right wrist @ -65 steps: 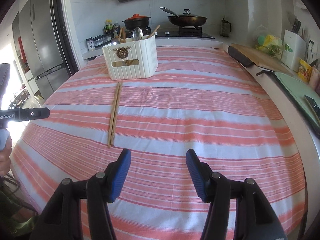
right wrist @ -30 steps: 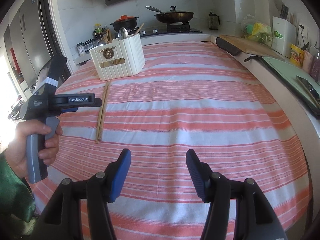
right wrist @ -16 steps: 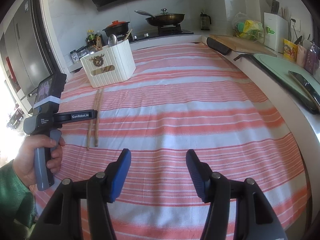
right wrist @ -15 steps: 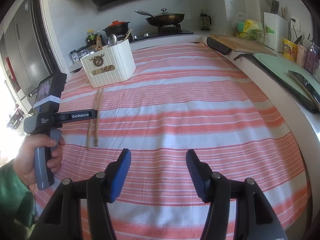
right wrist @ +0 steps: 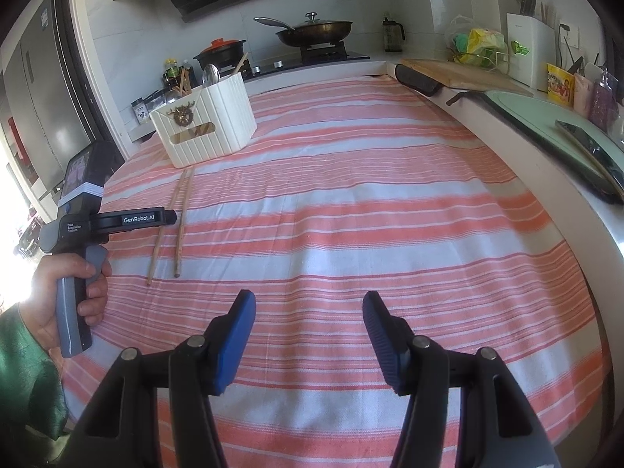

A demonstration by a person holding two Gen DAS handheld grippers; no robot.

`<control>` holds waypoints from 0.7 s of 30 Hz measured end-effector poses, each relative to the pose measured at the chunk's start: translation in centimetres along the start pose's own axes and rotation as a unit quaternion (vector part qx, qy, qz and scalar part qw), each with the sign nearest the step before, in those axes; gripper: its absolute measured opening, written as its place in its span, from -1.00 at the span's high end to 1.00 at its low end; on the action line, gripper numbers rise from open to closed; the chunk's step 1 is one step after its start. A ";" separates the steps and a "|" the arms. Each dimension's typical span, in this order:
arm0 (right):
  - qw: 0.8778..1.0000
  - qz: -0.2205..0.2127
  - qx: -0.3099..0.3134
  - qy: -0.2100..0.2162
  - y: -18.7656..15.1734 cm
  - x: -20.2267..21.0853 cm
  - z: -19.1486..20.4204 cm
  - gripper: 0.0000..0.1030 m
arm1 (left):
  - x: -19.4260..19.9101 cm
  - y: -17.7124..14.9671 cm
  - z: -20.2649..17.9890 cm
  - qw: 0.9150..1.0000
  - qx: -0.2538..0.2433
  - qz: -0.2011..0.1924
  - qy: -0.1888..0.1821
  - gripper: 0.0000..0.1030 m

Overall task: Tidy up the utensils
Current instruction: 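Move both grippers back over the two remaining wooden chopsticks, then close the left gripper on a chopstick while the right gripper grasps the other chopstick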

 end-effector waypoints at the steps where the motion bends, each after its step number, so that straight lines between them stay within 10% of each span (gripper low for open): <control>1: 1.000 0.000 0.000 0.000 0.0 0.0 0.0 -0.13 | 0.1 0.0 0.0 1.000 -0.001 0.000 -0.003 -0.58; 8: 1.000 0.004 0.010 0.003 0.1 -0.3 0.7 -0.13 | 1.2 -0.3 0.1 1.000 -0.025 -0.003 -0.010 0.87; 21: 0.998 0.027 0.047 0.022 0.1 -1.5 4.6 -0.13 | 2.9 -2.2 6.0 1.000 0.006 -0.004 -0.008 0.91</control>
Point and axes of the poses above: each gripper's, at about its wrist camera, not at the fingertips, and x roughly against the way its jaws point, z to its left, y to its top, the point moved 8 cm from there along -x, roughly the way its jaws point, and after that the axes turned 9 degrees about -z, right-handed, at the moved point
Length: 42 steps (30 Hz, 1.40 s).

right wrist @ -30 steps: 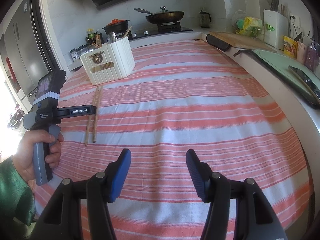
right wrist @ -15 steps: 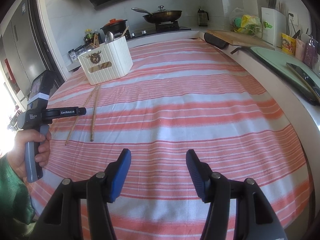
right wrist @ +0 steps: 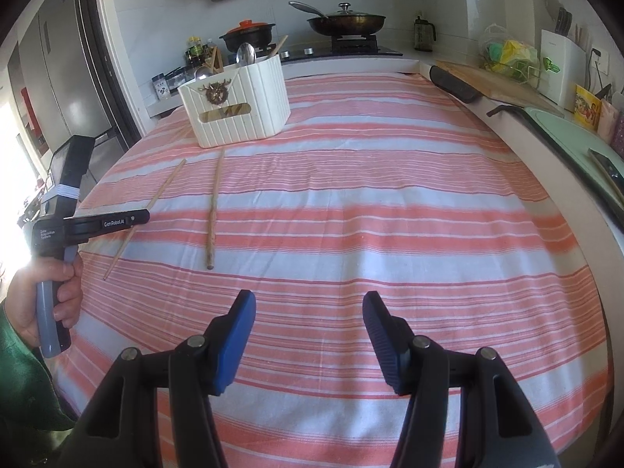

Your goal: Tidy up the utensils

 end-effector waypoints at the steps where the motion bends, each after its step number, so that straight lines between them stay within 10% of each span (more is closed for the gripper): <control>1: 1.000 0.006 0.007 0.004 0.1 -0.4 0.4 -0.13 | 0.2 -0.2 0.6 1.000 0.005 0.000 0.000 0.91; 10: 0.993 0.058 0.071 0.072 3.3 -6.8 8.3 -0.13 | 1.3 -1.6 3.9 0.999 0.036 0.002 -0.024 0.91; 17: 0.985 0.089 0.144 0.026 3.4 -12.7 11.3 -0.04 | 2.0 -2.2 4.1 0.998 0.037 0.004 -0.041 0.91; 20: 0.988 0.089 0.126 0.023 3.3 -12.2 10.9 0.83 | 2.3 -2.5 4.1 0.999 0.030 0.000 -0.045 0.91; 34: 0.988 0.130 0.082 0.026 -1.4 -5.6 8.3 0.83 | 4.2 -4.2 3.0 0.998 -0.007 0.009 -0.065 0.89; 36: 0.989 0.127 0.074 0.024 -1.2 -5.4 8.1 0.64 | 4.3 -4.3 3.1 0.998 -0.003 0.012 -0.069 0.77; 39: 0.991 0.114 0.059 0.032 -0.4 -5.2 8.1 0.15 | 5.0 -4.1 3.2 0.997 0.004 0.009 -0.075 0.03; 42: 0.992 0.108 0.060 0.040 0.2 -4.8 8.4 0.14 | 5.9 -3.9 3.6 0.997 0.000 0.001 -0.079 -0.27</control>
Point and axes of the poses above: each gripper's, at about its wrist camera, not at the fingertips, and x roughly against the way its jaws point, z to its left, y to its top, the point moved 8 cm from there along -x, roughly the way its jaws point, and after that the axes turned 9 degrees about -z, right-handed, at the moved point
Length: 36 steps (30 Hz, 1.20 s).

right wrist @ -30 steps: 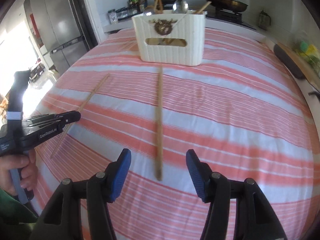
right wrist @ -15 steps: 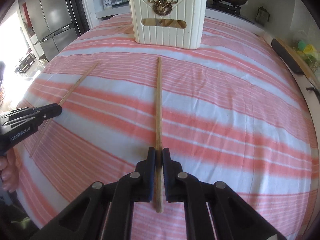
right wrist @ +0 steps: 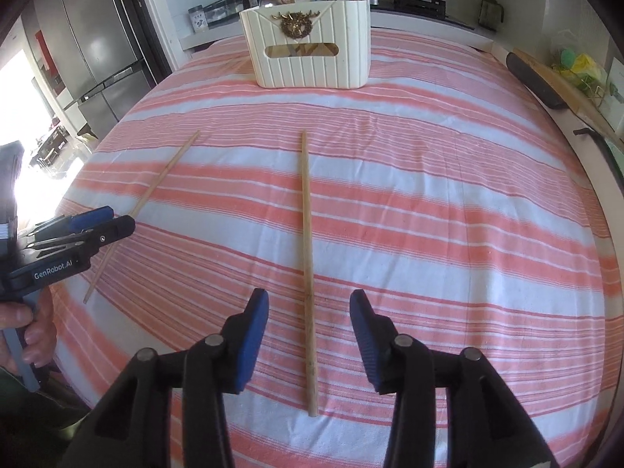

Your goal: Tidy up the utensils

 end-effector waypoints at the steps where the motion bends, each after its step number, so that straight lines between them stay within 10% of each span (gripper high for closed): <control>1: 1.000 0.000 0.000 0.004 0.2 0.1 0.1 0.14 | 0.2 0.1 0.1 1.000 0.002 0.004 -0.007 -0.28; 16: 0.998 0.038 -0.001 0.049 6.4 -1.9 -1.1 0.14 | -1.5 4.6 3.0 0.995 0.025 0.060 -0.077 -0.49; 22: 0.995 0.075 0.063 0.022 7.4 -7.9 1.1 0.14 | -6.4 5.5 1.1 0.994 -0.039 0.094 -0.032 -0.43; 26: 0.995 0.086 0.056 0.013 8.1 -10.0 0.9 0.17 | -8.5 5.8 0.5 0.992 -0.074 0.106 0.005 -0.07; 27: 0.994 0.084 0.065 0.016 8.3 -10.1 1.3 0.53 | -8.7 6.0 0.3 0.991 -0.089 0.102 0.016 0.05; 29: 0.994 0.082 0.071 0.016 8.5 -10.5 1.6 0.87 | -8.8 6.2 -0.4 0.991 -0.095 0.095 0.003 0.85; 36: 0.998 0.016 0.046 0.039 10.6 -6.8 1.5 0.88 | -5.5 8.1 -0.4 0.998 -0.052 0.039 -0.021 0.91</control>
Point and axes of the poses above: each gripper's, at about its wrist camera, not at the fingertips, and x roughly against the way its jaws point, z to its left, y to its top, the point moved 8 cm from there along -x, roughly the way its jaws point, and after that the axes turned 9 degrees about -z, right-handed, at the moved point
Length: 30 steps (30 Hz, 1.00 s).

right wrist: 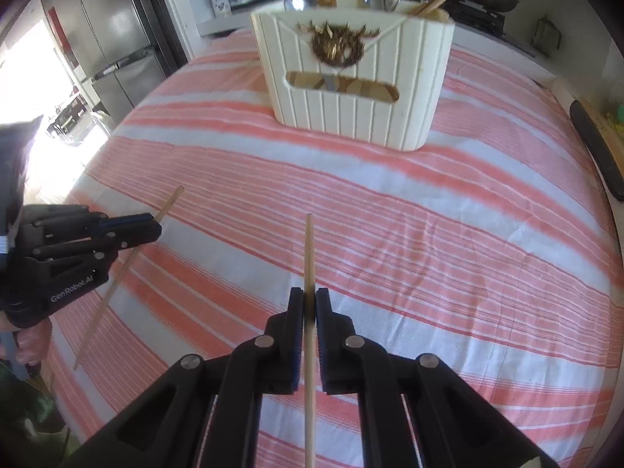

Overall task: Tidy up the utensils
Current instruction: 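Lift the left chopstick over the cream box while the right gripper carries its chopstick there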

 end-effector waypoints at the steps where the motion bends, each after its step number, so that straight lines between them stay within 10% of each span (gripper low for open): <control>1: 1.000 -0.018 -0.005 0.004 0.5 1.3 0.0 0.88 | 1.1 0.5 -0.2 1.000 0.006 -0.016 -0.004 0.91; 16: 0.971 -0.240 0.002 0.009 5.3 18.5 1.8 0.88 | 15.9 5.8 -2.0 0.976 0.044 -0.204 -0.062 0.92; 30: 0.950 -0.311 0.008 -0.018 13.4 22.6 -1.4 0.88 | 20.8 15.4 -0.8 0.957 0.045 -0.278 -0.065 0.93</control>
Point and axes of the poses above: each gripper's, at about its wrist camera, not at the fingertips, and x roughly against the way its jaws point, z to its left, y to its top, the point moved 8 cm from there along -x, roughly the way its jaws point, and after that the axes turned 9 degrees about -z, right-handed, at the moved point
